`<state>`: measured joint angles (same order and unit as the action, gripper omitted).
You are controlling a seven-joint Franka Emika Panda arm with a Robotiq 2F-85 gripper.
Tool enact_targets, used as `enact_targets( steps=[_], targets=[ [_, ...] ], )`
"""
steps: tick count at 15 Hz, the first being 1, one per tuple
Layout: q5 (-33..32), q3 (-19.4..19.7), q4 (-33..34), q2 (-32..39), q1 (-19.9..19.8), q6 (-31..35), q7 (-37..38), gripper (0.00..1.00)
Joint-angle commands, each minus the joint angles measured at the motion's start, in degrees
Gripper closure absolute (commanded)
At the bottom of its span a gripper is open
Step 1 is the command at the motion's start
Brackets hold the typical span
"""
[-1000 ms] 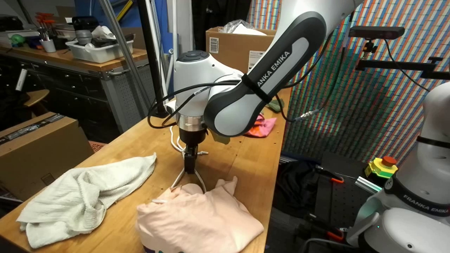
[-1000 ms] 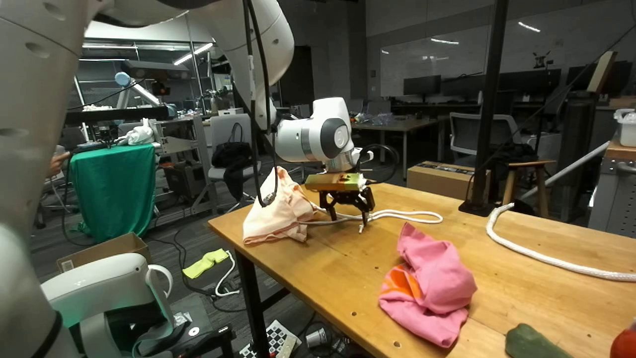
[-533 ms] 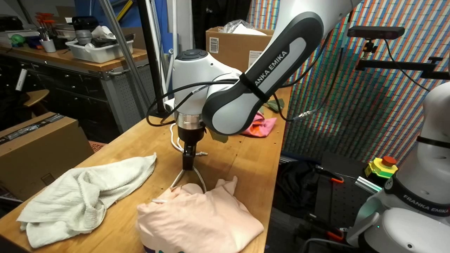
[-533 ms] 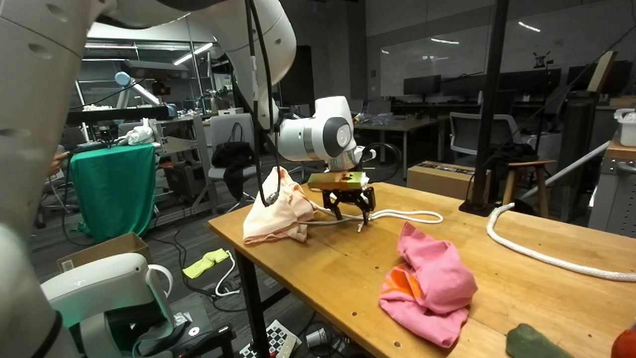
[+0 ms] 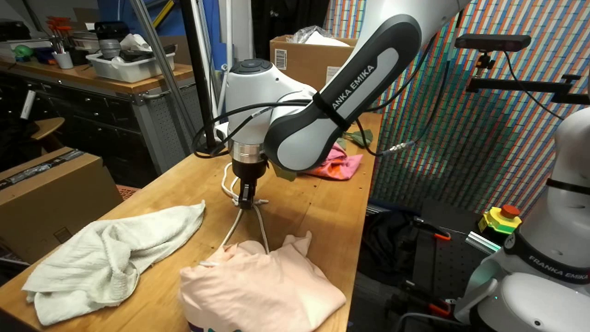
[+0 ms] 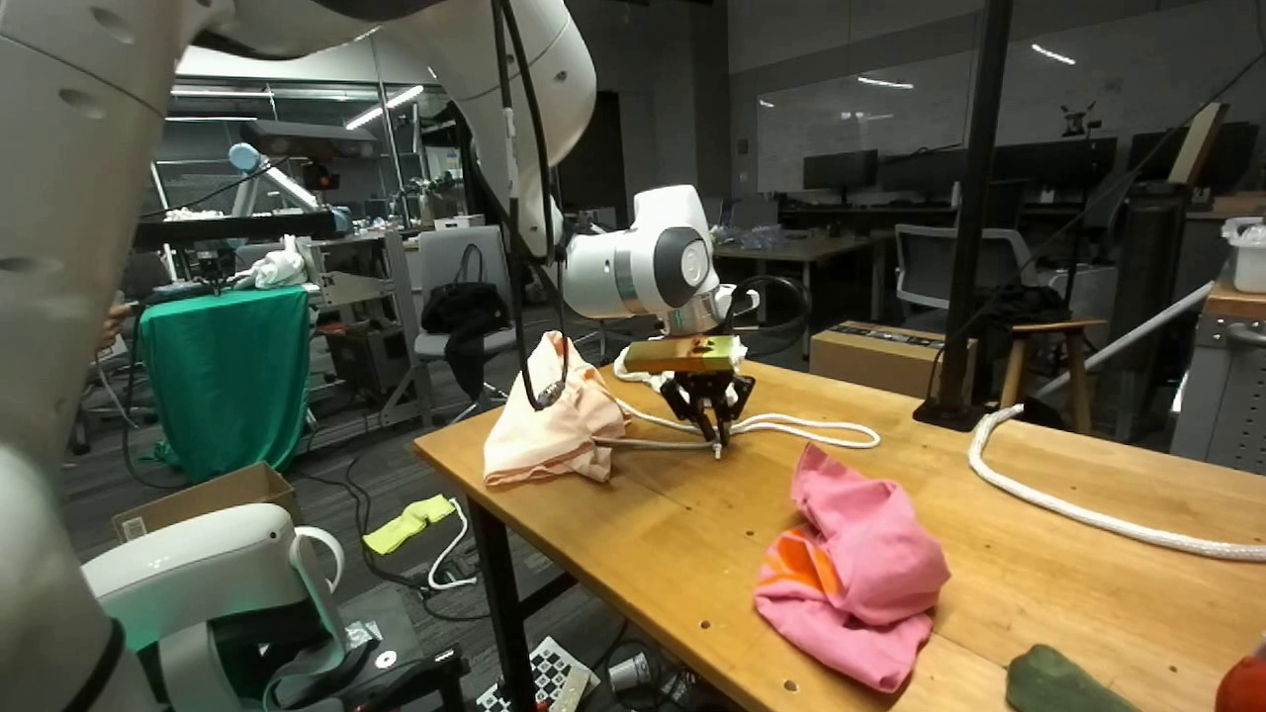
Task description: Spread and clothes on the table
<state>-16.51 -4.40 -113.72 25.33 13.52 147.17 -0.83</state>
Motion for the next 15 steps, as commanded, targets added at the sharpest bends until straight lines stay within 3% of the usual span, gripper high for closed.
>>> enact_targets(
  steps=[1,15],
  targets=[
    [-3.7,2.7,1.8,1.2,0.9,2.1,2.6,0.95],
    [-14.9,12.3,9.6,7.2,2.4,4.6,12.3,0.92]
  ],
)
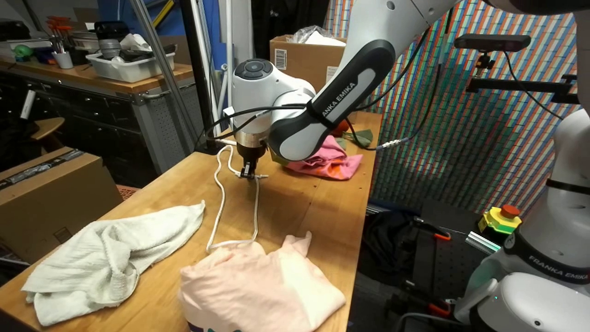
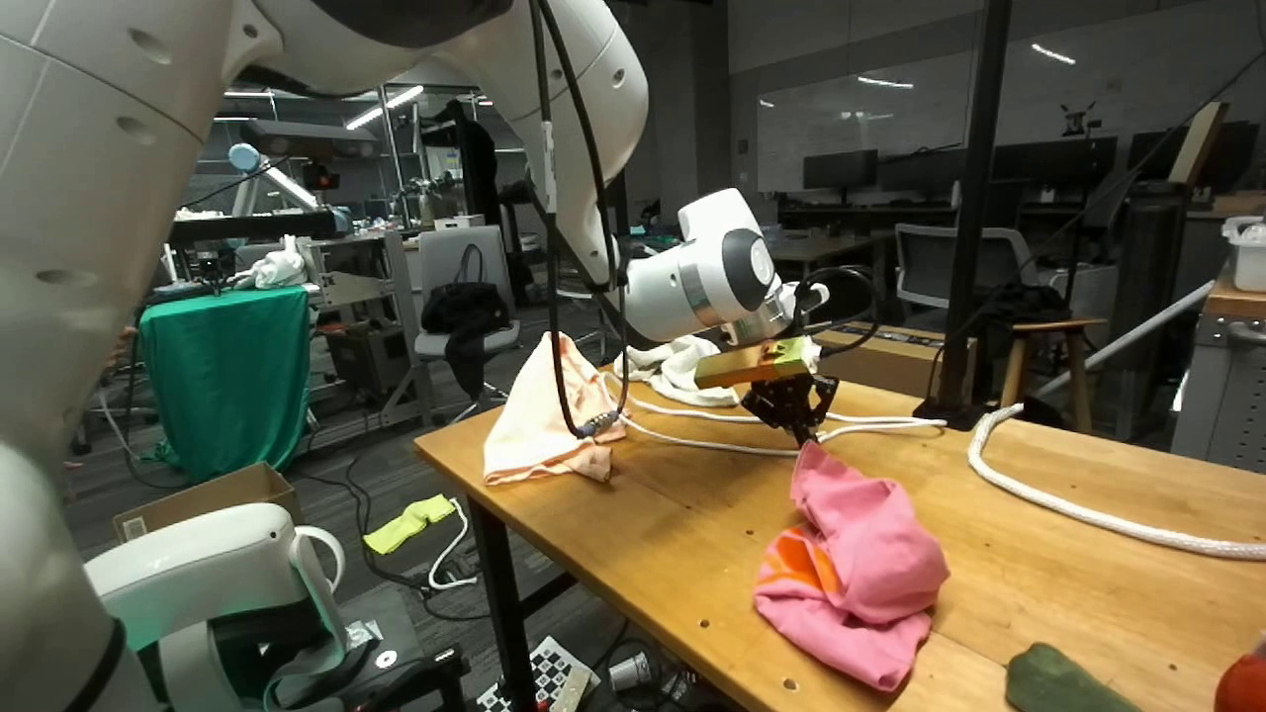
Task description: Spread and clothes on the table
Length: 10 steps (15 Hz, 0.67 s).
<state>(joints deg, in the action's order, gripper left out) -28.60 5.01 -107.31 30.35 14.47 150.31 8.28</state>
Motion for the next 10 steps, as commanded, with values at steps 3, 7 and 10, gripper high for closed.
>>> enact_targets(
  steps=[3,7,10],
  targets=[
    [-4.7,5.3,5.6,3.7,1.6,1.7,5.6,0.93],
    [-6.4,7.3,7.8,4.6,1.6,2.3,8.4,0.98],
    [-7.2,8.2,7.8,3.3,1.9,3.6,10.4,0.97]
  ],
)
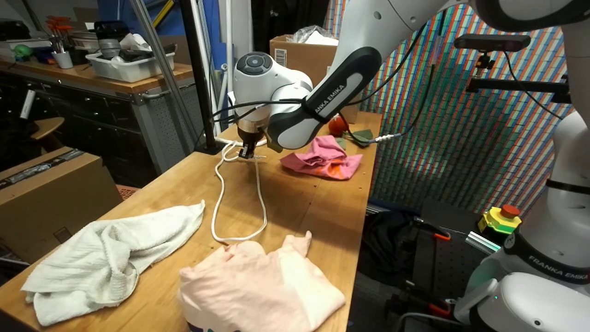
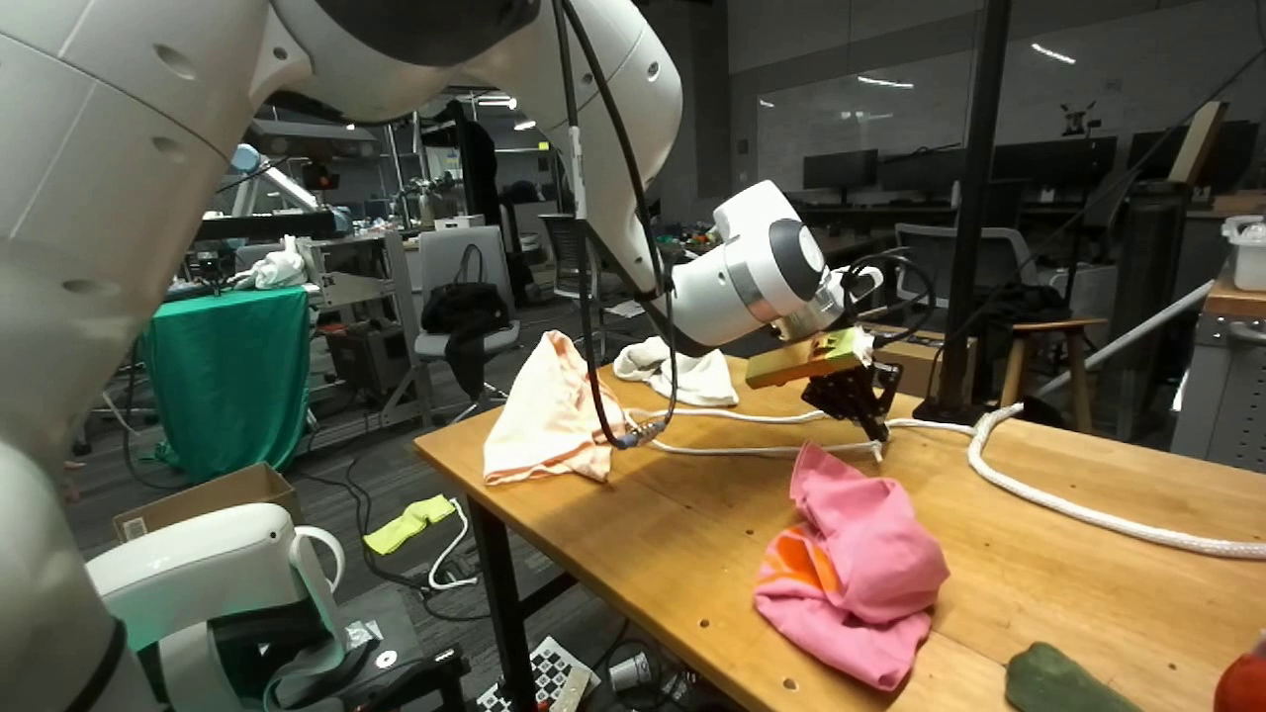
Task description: Spread and clothes on the table
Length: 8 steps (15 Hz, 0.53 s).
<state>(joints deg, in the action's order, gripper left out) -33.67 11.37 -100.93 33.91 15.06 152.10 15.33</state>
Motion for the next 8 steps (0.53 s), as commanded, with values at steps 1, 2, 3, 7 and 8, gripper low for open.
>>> enact_targets(
  steps=[1,2,3,7,8],
  targets=[
    [-2.4,2.2,1.3,-0.9,1.6,2.5,4.2,0.97],
    [-3.0,2.7,1.3,-1.4,1.9,3.2,5.2,0.97],
    [-4.2,3.7,1.3,-1.9,2.5,4.3,6.8,0.97],
    [-8.5,6.7,0.9,-4.8,3.6,7.7,12.9,0.97],
    [-9.2,7.9,0.8,-5.3,4.4,8.3,14.4,0.97]
  ],
)
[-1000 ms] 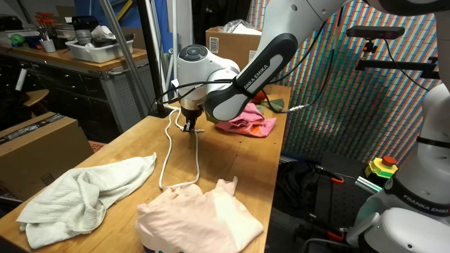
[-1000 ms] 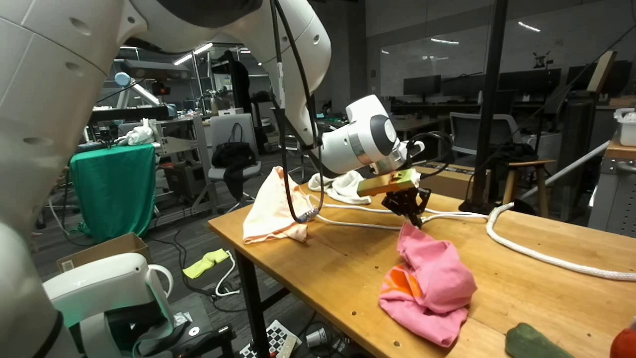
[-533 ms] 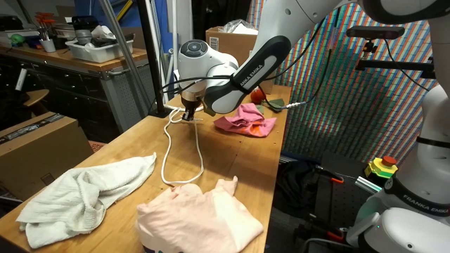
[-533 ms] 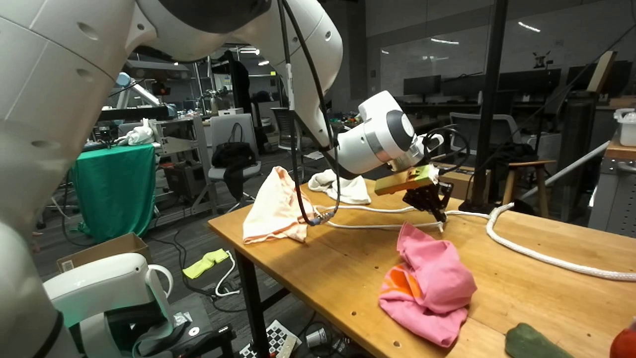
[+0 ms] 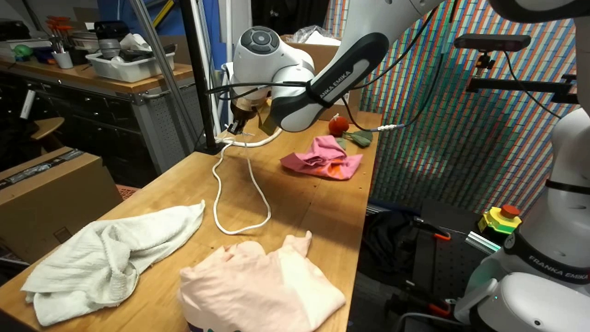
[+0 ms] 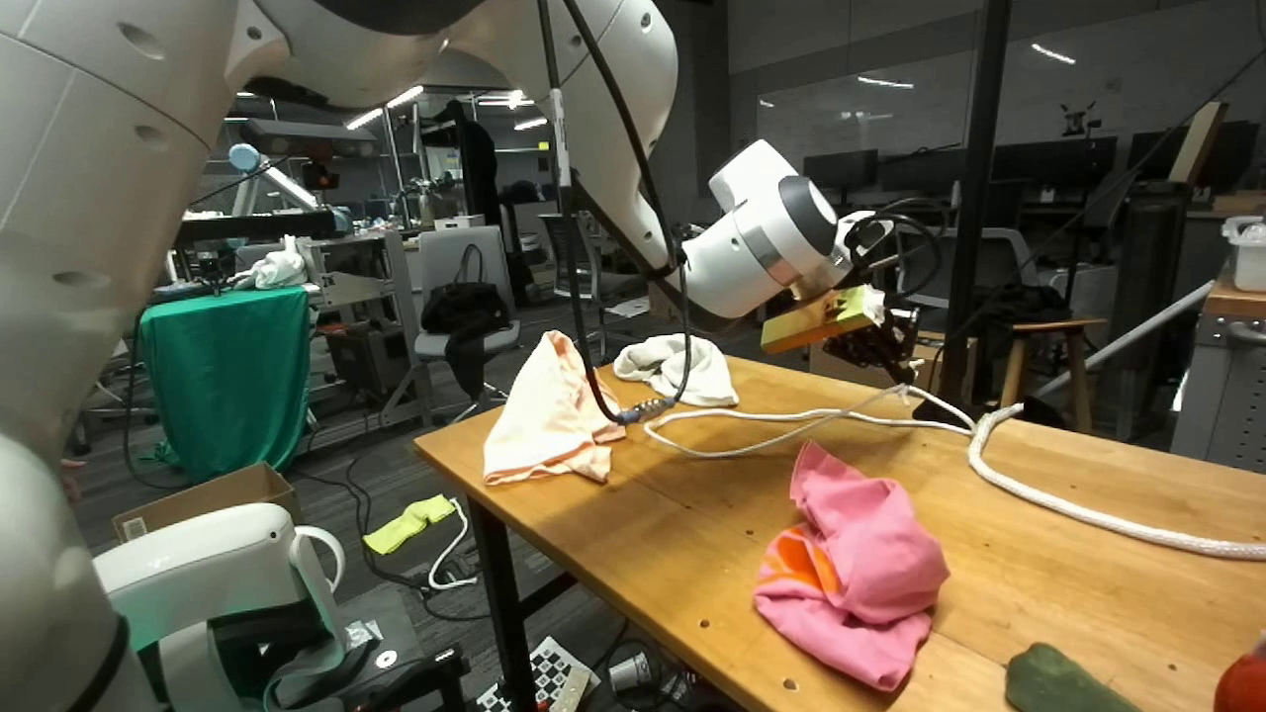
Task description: Spread and clothes on the table
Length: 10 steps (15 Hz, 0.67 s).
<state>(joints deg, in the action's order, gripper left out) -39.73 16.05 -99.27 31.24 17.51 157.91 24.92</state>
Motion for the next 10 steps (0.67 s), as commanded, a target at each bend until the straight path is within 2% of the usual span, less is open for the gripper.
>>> enact_targets(
  steps=[1,10],
  targets=[
    [-4.6,4.5,-0.9,-3.2,2.5,3.5,6.7,0.97],
    [-18.6,15.8,-0.4,-8.2,7.9,8.5,24.7,0.97]
  ],
)
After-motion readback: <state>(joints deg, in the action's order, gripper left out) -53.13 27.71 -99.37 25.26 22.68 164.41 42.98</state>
